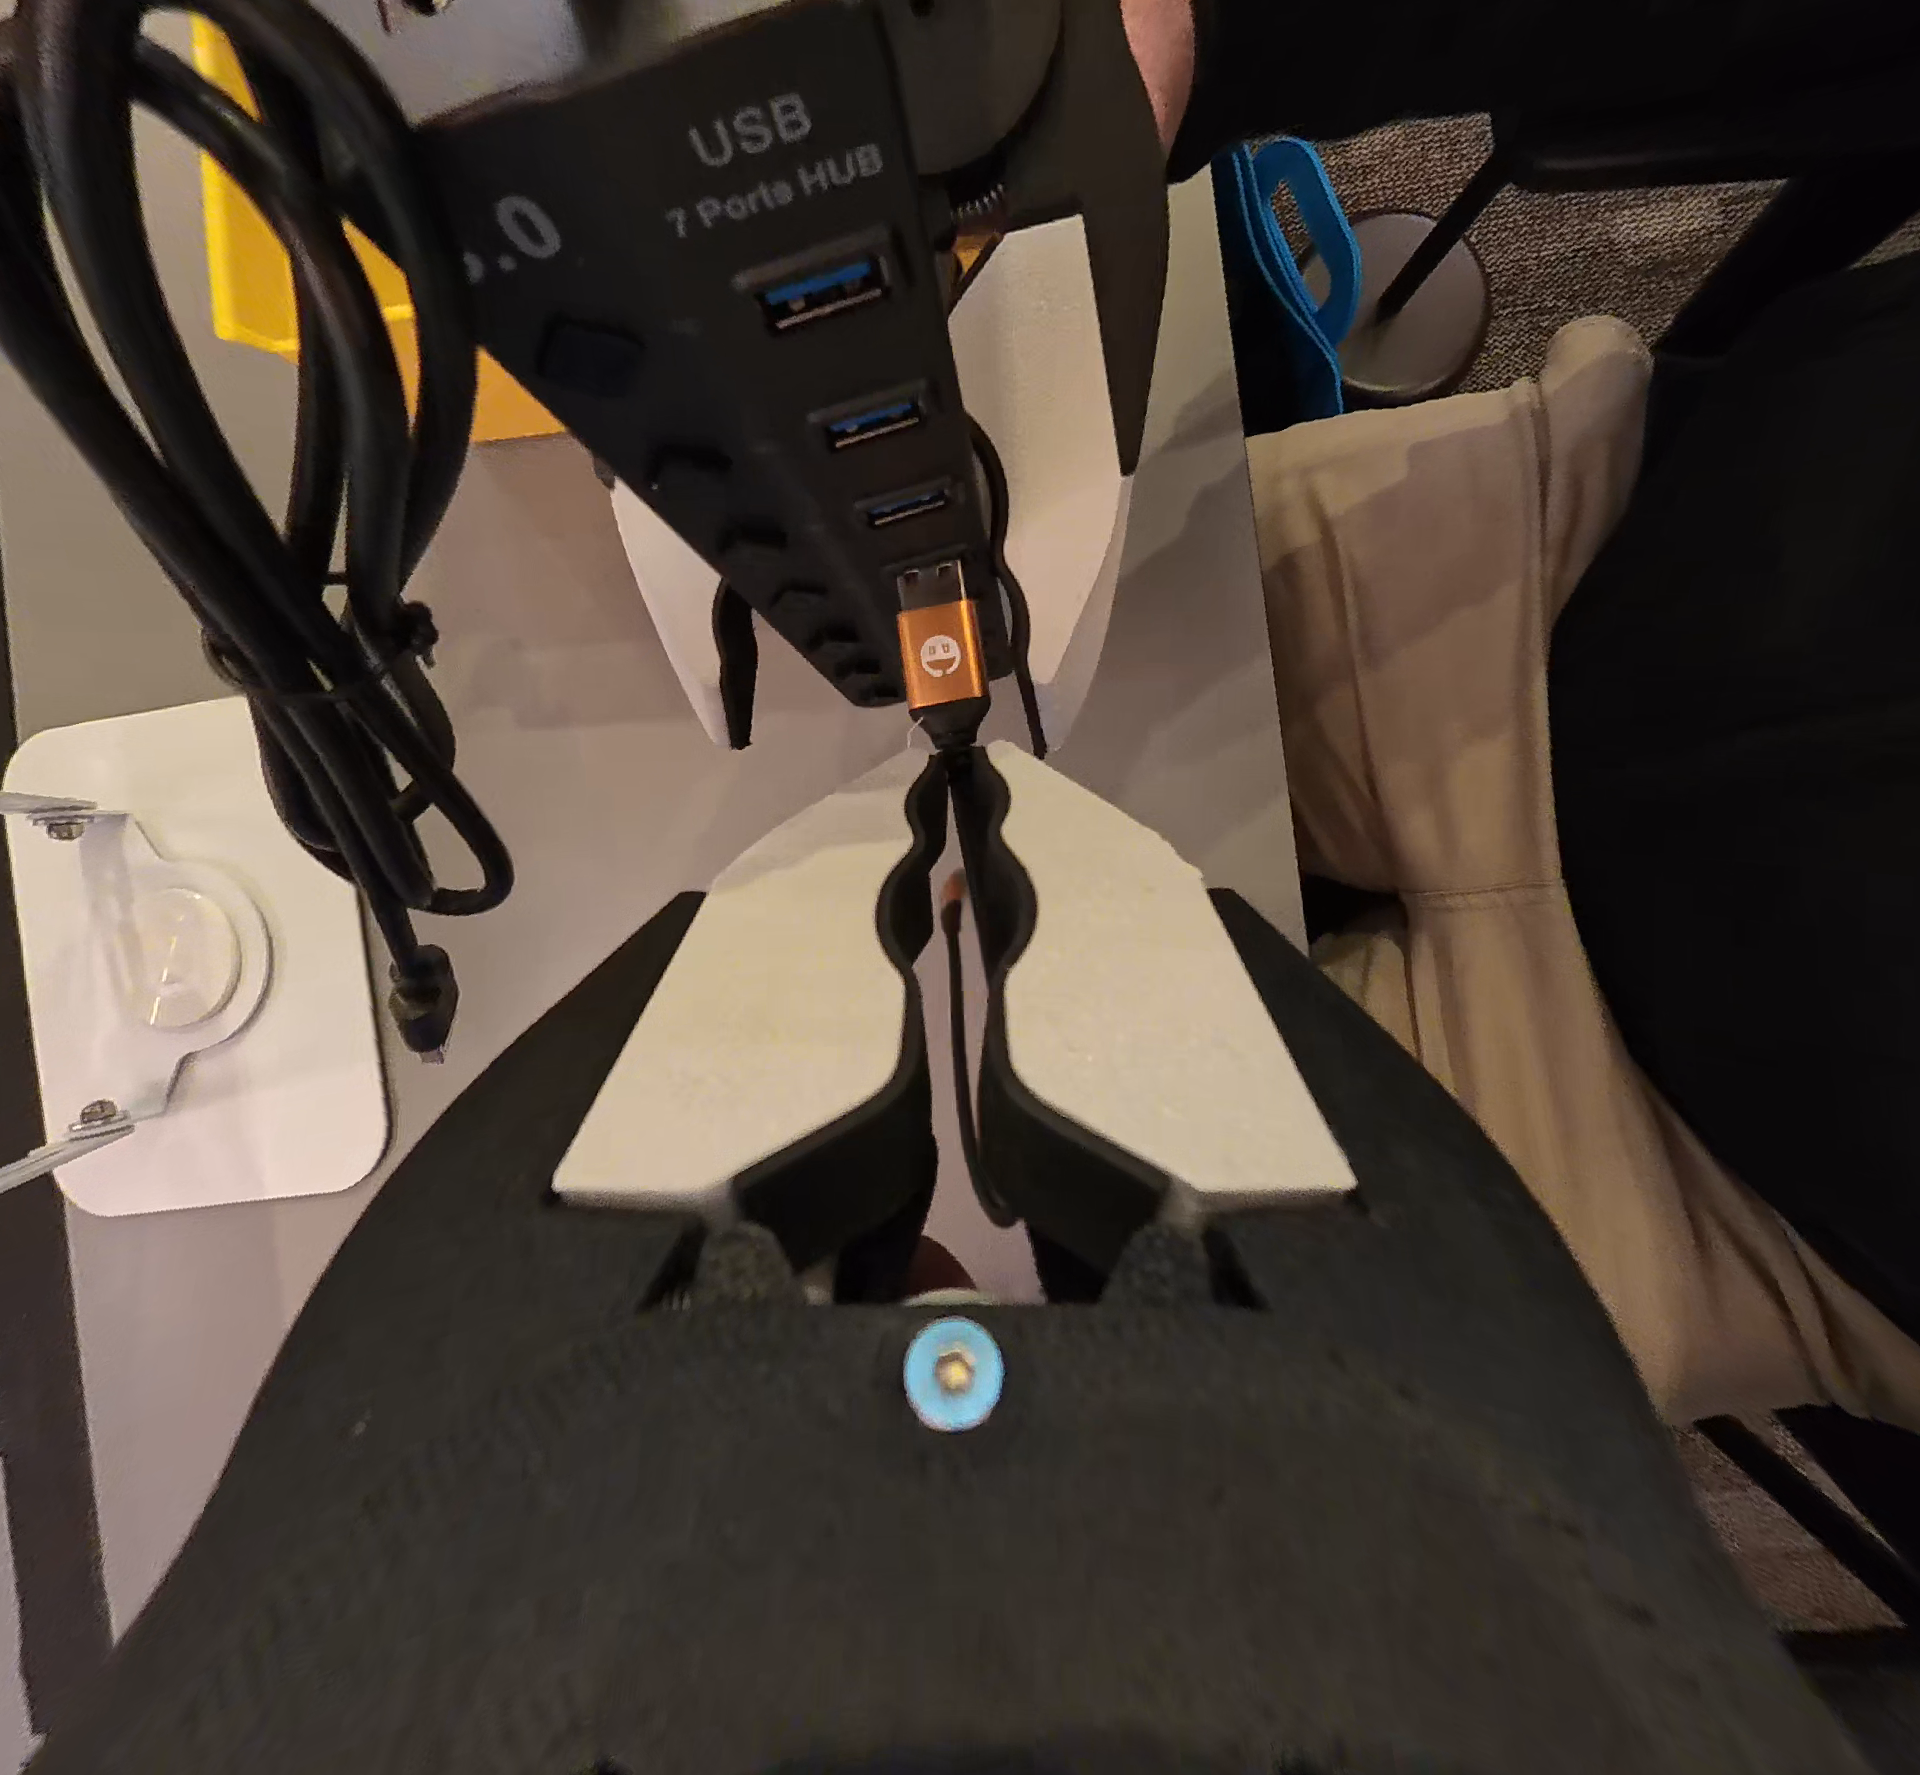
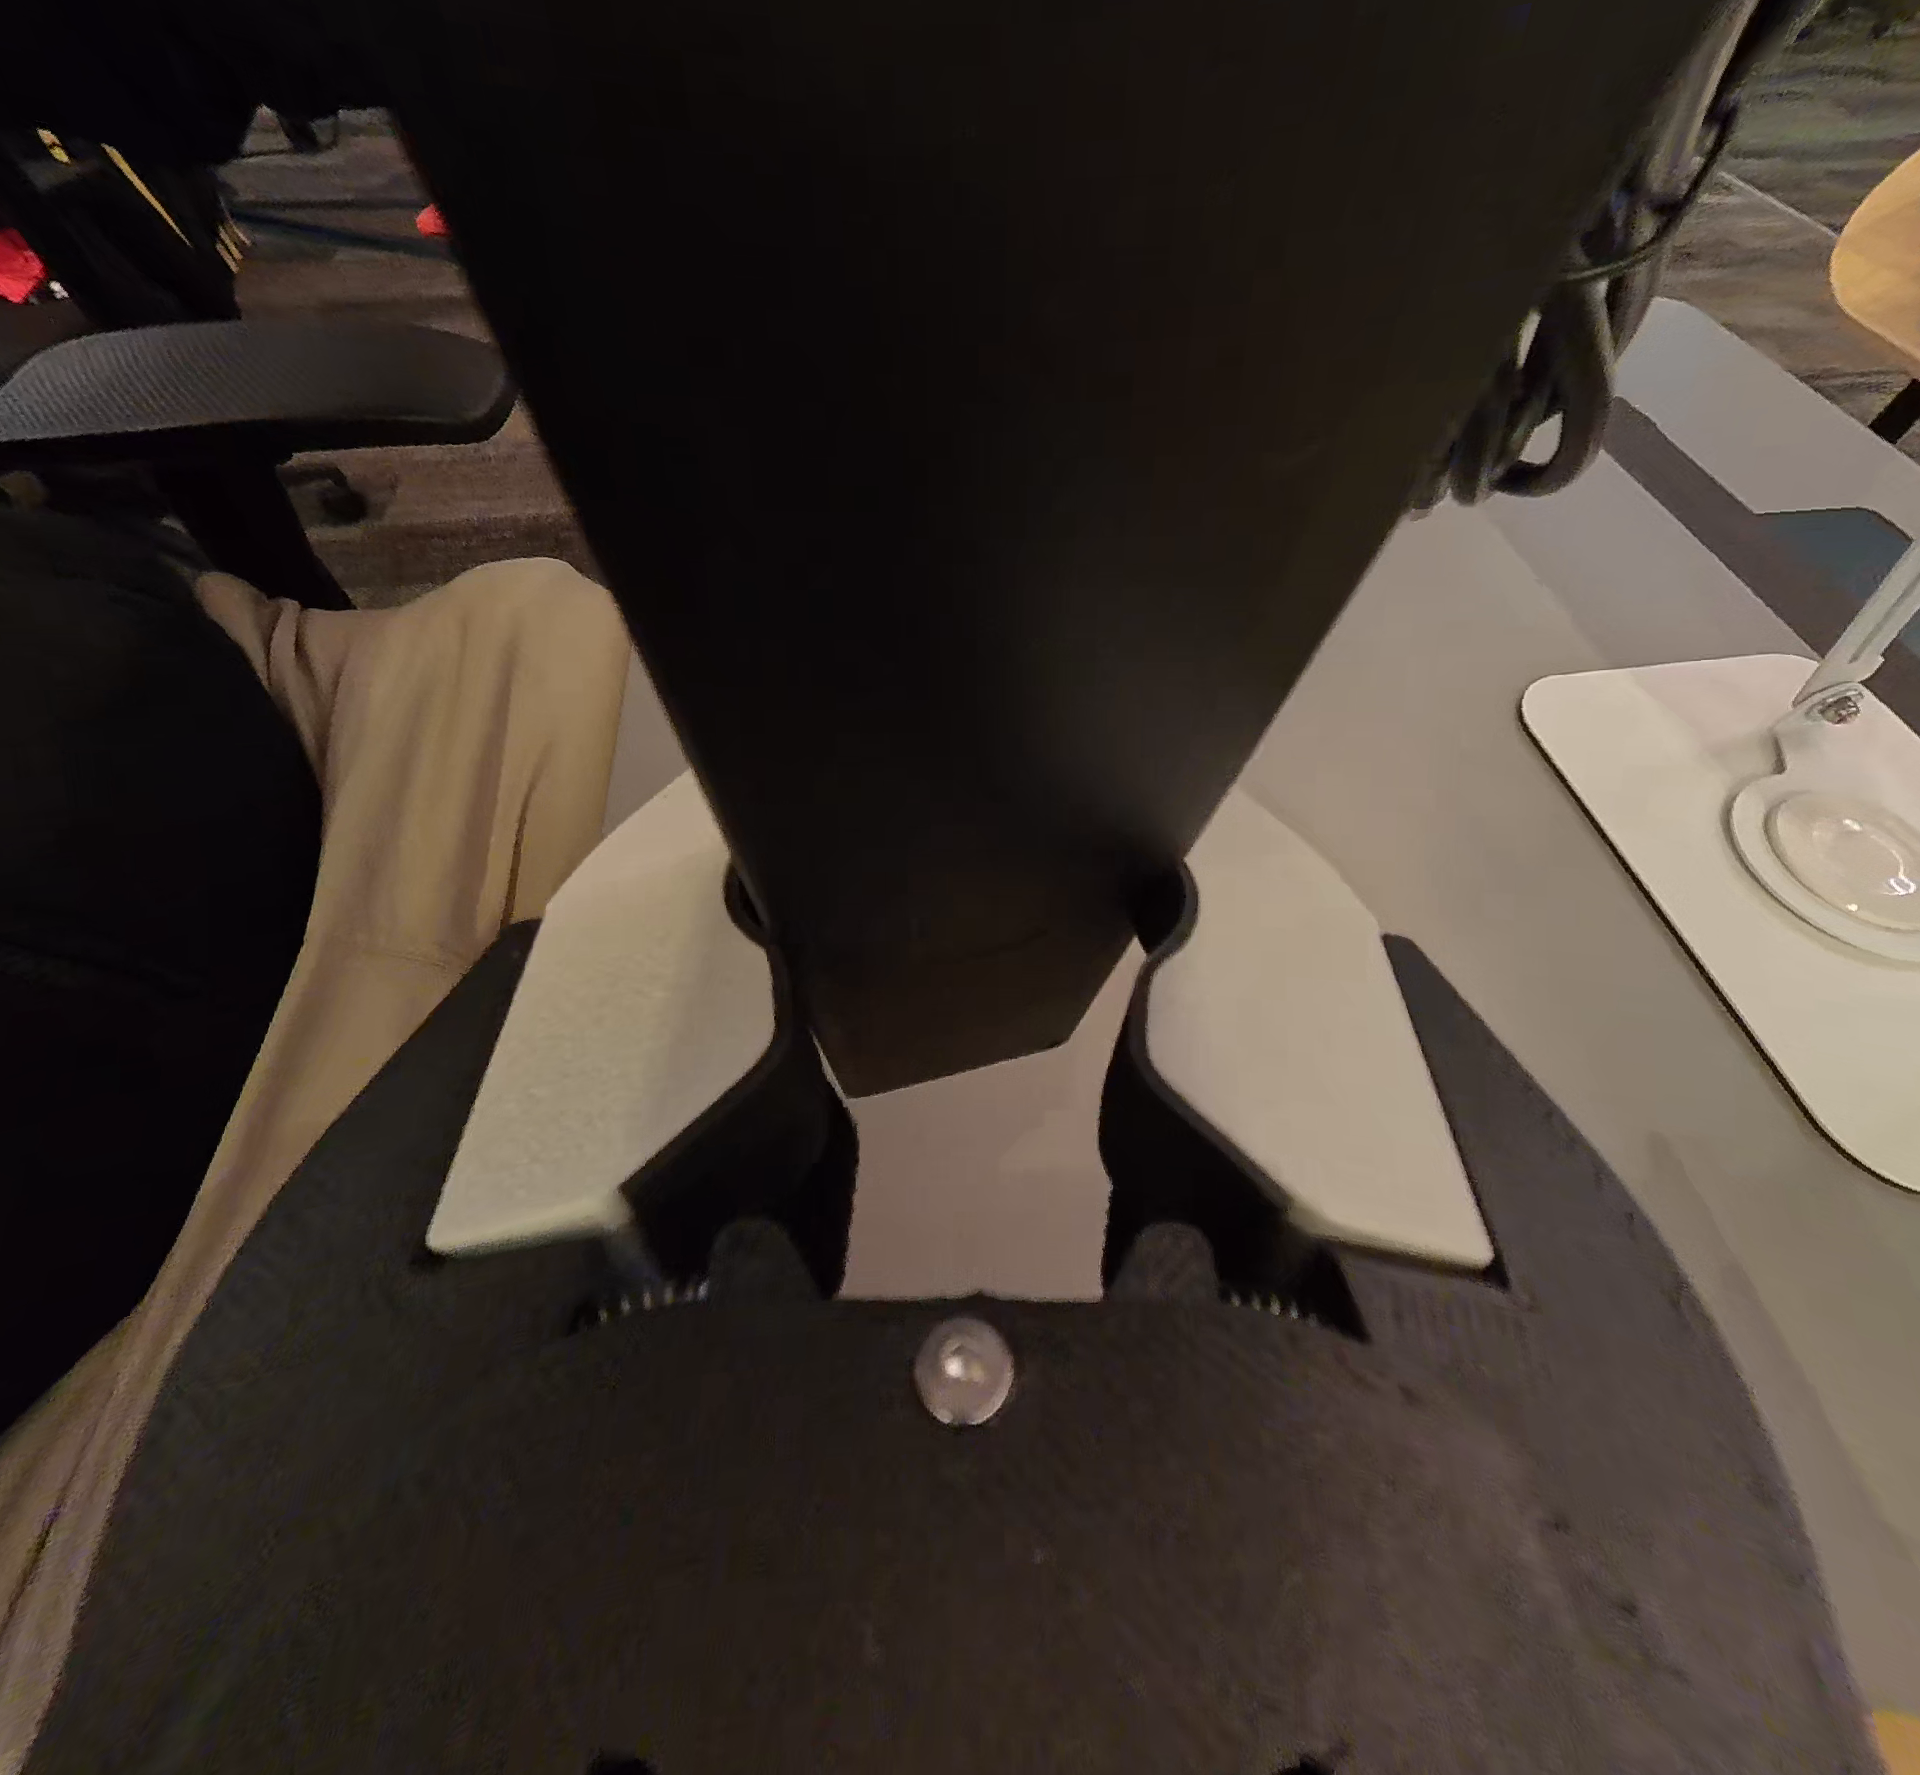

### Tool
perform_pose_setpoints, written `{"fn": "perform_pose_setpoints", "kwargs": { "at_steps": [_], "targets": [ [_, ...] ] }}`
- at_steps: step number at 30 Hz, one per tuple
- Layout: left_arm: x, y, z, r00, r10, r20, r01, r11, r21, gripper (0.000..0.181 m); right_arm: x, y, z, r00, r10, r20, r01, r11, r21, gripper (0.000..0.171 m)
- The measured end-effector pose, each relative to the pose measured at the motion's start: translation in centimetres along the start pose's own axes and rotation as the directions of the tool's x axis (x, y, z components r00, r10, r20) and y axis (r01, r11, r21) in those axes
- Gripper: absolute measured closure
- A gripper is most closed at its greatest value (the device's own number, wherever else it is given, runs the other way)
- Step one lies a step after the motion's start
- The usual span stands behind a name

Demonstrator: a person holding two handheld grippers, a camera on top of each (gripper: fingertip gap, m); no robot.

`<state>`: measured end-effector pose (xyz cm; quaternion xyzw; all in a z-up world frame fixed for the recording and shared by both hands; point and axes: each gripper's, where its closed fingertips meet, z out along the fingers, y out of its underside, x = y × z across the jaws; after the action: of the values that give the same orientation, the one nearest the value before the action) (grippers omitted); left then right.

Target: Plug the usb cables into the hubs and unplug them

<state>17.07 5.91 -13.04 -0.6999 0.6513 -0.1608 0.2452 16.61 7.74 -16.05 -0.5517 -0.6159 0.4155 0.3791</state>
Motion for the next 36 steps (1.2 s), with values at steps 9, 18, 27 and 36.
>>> {"fn": "perform_pose_setpoints", "kwargs": {
  "at_steps": [9, 18, 27, 36],
  "targets": [
    [-0.2, -0.2, 0.5, 0.999, 0.024, 0.046, -0.023, 1.000, -0.011, 0.179, 0.5, 0.9, 0.4, 0.999, 0.006, -0.034, -0.008, 0.998, -0.065, 0.104],
    [-1.0, 0.1, 0.1, 0.993, 0.035, 0.115, -0.035, 0.999, 0.002, 0.178, 1.1, 0.3, 0.5, 0.997, 0.027, -0.070, -0.028, 0.999, -0.020, 0.104],
    [-5.7, 9.1, -11.2, 0.822, -0.119, 0.557, 0.163, 0.986, -0.030, 0.154, 2.5, 0.3, -0.3, 0.989, 0.071, -0.128, -0.070, 0.997, 0.014, 0.104],
    [-2.7, 31.1, -12.6, 0.618, -0.403, 0.675, 0.673, 0.714, -0.190, 0.156, 2.1, 0.4, 0.2, 0.991, 0.070, -0.117, -0.070, 0.998, 0.004, 0.104]
  ]
}}
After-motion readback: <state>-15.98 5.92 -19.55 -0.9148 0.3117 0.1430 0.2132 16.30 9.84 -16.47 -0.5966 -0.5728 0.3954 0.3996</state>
